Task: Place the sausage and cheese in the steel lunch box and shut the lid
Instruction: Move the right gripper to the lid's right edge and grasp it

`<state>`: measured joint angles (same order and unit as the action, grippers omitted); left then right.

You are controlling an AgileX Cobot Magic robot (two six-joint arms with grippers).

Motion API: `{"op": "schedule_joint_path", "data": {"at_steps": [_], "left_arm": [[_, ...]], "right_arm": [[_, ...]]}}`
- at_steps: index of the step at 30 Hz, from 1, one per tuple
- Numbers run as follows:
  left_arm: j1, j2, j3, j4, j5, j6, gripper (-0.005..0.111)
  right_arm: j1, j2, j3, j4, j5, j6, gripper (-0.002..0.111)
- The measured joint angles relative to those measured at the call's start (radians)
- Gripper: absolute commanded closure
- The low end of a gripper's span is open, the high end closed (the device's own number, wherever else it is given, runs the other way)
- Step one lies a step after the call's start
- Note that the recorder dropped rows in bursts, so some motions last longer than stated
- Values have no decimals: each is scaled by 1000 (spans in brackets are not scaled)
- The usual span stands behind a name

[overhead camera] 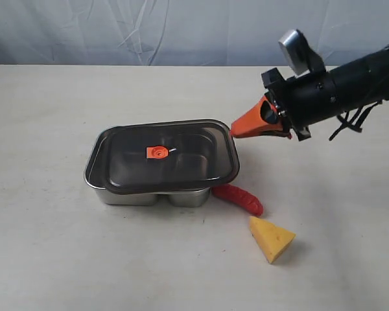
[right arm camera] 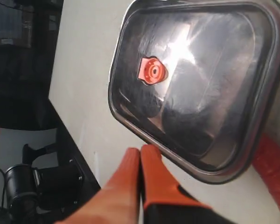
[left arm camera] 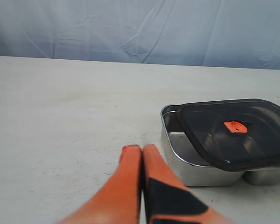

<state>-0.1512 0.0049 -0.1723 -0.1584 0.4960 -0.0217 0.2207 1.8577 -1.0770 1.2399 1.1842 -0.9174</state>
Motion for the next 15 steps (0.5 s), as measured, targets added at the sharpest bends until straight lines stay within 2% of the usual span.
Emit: {"op": "schedule_joint_path", "data": {"at_steps": [6, 15], "left_arm": [[0, 0, 0, 0, 0, 0, 107], [0, 0, 0, 0, 0, 0, 107]], "right_arm": [[-6, 121, -2, -6, 18, -44, 109], [-7, 125, -2, -50, -24, -77, 109]]}}
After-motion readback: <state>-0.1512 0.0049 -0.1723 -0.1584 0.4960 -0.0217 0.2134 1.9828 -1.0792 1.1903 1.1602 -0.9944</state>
